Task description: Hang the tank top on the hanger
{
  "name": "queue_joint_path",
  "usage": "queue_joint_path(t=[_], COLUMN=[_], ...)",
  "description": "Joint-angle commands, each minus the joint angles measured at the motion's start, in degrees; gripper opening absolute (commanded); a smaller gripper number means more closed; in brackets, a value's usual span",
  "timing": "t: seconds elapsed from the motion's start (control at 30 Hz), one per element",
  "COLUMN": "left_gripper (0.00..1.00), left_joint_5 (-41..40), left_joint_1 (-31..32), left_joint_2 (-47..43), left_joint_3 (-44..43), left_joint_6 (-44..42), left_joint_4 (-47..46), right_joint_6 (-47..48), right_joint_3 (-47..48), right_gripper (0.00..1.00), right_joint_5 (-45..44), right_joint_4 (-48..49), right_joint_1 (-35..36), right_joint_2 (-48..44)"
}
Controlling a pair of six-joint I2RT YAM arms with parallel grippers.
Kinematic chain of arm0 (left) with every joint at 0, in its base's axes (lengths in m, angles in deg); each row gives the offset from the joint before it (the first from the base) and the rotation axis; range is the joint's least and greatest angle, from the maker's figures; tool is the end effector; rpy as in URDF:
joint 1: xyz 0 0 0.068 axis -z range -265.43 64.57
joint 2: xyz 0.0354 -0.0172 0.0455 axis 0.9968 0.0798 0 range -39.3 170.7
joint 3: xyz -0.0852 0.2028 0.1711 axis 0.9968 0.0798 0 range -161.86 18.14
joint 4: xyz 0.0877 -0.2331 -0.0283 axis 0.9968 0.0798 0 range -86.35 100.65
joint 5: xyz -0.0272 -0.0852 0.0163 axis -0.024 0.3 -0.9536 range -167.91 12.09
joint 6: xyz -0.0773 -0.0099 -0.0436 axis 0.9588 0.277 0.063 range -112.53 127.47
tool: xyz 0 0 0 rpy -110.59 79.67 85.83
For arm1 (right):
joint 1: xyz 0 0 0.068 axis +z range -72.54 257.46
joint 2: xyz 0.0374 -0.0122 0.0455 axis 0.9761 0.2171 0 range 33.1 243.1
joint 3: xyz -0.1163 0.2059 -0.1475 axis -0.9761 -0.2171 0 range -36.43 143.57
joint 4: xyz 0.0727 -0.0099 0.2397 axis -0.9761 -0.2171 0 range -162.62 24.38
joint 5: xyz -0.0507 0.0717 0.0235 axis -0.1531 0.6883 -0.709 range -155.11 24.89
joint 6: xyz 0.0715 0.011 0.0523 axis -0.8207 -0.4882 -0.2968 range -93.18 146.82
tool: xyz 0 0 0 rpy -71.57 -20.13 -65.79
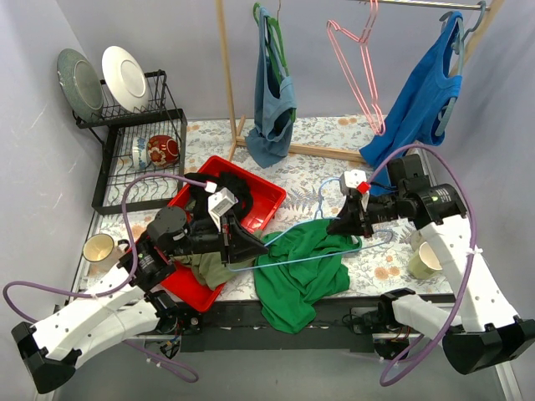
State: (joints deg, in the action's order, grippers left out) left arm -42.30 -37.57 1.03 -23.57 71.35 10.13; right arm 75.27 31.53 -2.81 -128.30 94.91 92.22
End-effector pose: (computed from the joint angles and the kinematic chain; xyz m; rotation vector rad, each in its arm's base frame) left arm 0.0893 -0.1676 0.3416 0.3019 2.0542 -1.8672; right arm 0.1395 0.1176 0.3508 -1.4688 1.5150 1.0252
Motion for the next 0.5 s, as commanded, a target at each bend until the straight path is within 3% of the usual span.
queue_joint_path(t=[0.0,0.07,0.1,0.2,0.27,0.47], left_gripper=[0.02,0.28,0.50,0.74,0.76,0.76], left_joint_5=[-5.45,-11.67,-13.71,-20.31,-23.03,-21.29], left_joint_1=[0.31,0.31,0.31,0.22,0.31,0.92], left_joint_2=[-0.43,-0.70,-0.79,-1.49,-2.62,-1.23], left_joint_3=[2.95,4.18,4.36,5.06,6.81,11.56], left_joint_6=[3.79,5.02,5.64,7.30,9.06,19.87], left_joint_4=[-7.96,-7.28,-4.92,-0.09,1.42,1.61], right_joint_6=[2.79,2.27,2.09,1.39,0.86,-5.11], right_joint_3=[7.44,7.88,7.62,6.40,5.78,0.68], right_gripper=[0.01,0.01,0.01,0.01,0.01,0.01], right_joint_5=[-11.47,-20.67,-23.34,-32.58,-36.62,-41.21], right_joint_4=[-3.77,-3.25,-2.63,-1.23,-0.96,5.36], right_joint_1=[0.48,0.21,-0.13,-1.89,-3.47,-7.87], right_joint_2=[-0.22,-2.59,-3.64,-8.56,-11.73,-17.36])
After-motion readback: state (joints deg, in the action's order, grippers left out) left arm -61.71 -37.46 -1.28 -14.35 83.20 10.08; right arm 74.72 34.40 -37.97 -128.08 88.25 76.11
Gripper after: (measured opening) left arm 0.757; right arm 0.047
